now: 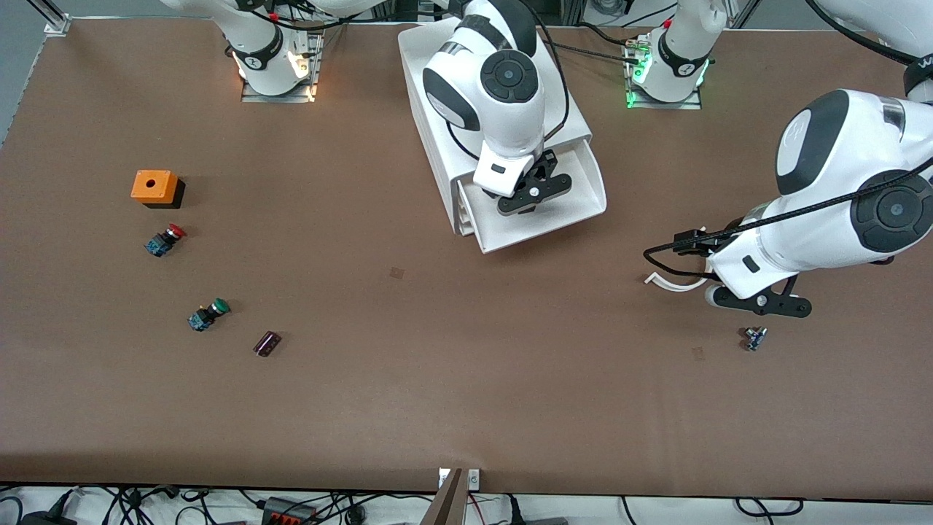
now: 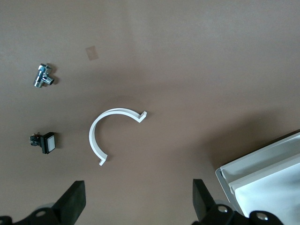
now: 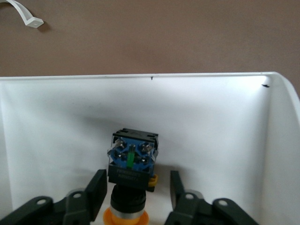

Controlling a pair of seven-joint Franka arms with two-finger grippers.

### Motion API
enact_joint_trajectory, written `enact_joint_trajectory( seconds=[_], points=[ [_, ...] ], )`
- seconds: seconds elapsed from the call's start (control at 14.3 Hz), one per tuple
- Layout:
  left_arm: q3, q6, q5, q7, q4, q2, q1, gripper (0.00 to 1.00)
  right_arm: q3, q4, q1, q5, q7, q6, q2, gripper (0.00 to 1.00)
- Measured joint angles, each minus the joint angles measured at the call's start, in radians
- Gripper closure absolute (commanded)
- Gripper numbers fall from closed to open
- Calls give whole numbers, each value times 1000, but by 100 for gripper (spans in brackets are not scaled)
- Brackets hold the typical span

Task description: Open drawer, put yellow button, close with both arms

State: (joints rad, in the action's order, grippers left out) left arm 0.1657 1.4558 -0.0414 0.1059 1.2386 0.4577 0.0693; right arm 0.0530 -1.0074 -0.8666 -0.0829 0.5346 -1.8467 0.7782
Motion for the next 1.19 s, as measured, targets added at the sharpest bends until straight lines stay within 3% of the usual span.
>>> enact_joint_trajectory(
  seconds=[0.42, 0.7, 0.91, 1.19],
  points=[
    [4, 6, 3, 36, 0, 0, 4, 0, -12, 62, 6, 0, 22, 15, -4, 0],
    [12, 65, 87, 182, 10, 0, 18, 0, -49, 130, 74, 3, 28, 127, -50, 0],
    [17, 177, 109, 252, 80, -4, 20, 0, -83, 133, 165, 9, 8, 202, -95, 0],
    [72, 411, 114, 383, 244, -35, 27, 0, -105, 129, 287, 16, -31, 270, -104, 0]
  ],
)
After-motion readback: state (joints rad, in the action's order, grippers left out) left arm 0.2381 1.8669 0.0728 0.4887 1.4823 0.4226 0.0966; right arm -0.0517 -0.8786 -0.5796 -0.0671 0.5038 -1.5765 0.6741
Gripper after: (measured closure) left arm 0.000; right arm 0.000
